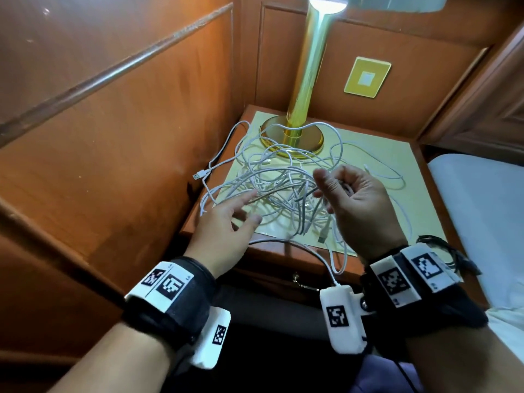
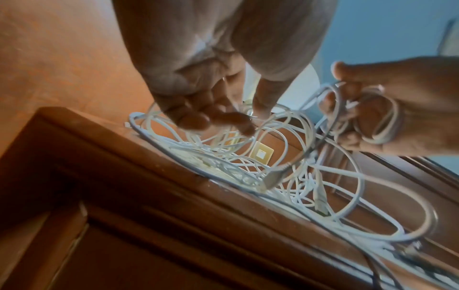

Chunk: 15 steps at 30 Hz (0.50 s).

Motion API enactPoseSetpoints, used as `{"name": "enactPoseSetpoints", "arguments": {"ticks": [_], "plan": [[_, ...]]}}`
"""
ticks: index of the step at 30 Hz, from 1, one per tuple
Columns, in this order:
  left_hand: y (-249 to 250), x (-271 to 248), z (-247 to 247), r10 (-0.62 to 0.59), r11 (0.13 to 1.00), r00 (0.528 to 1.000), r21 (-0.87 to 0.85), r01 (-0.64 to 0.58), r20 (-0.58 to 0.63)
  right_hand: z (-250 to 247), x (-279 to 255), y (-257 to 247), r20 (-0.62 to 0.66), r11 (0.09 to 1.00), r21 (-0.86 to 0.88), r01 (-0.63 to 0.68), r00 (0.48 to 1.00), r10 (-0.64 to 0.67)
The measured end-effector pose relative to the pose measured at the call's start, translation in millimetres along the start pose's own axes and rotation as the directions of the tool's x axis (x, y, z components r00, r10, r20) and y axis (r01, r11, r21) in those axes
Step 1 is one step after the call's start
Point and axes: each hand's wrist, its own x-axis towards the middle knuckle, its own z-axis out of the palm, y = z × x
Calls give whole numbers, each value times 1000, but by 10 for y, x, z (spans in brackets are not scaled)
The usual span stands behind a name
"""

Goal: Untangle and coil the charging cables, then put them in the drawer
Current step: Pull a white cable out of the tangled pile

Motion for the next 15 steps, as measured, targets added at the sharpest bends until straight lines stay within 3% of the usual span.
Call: {"name": "enactPoseSetpoints", "arguments": {"ticks": [4,6,9,11,15], "plan": [[85,36,99,98,990,991,109,-88,-90,1,17,-32,48,998,52,47,998,-49],[147,65,129,160,981,986,114,-154,-44,-25,24,-45,102,993,105,48,993,-58],[274,176,191,148,984,989,103,-148,9,-74,14,-42,228,984,178,29,971,-70],[310,297,255,60,998,998,25,-59,-12,-112,3,-29,226,980,196,28,971,-73],[328,530,280,-251,950,962,-219,223,-110,-337,72,43,-84,957,291,18,996,6]]}}
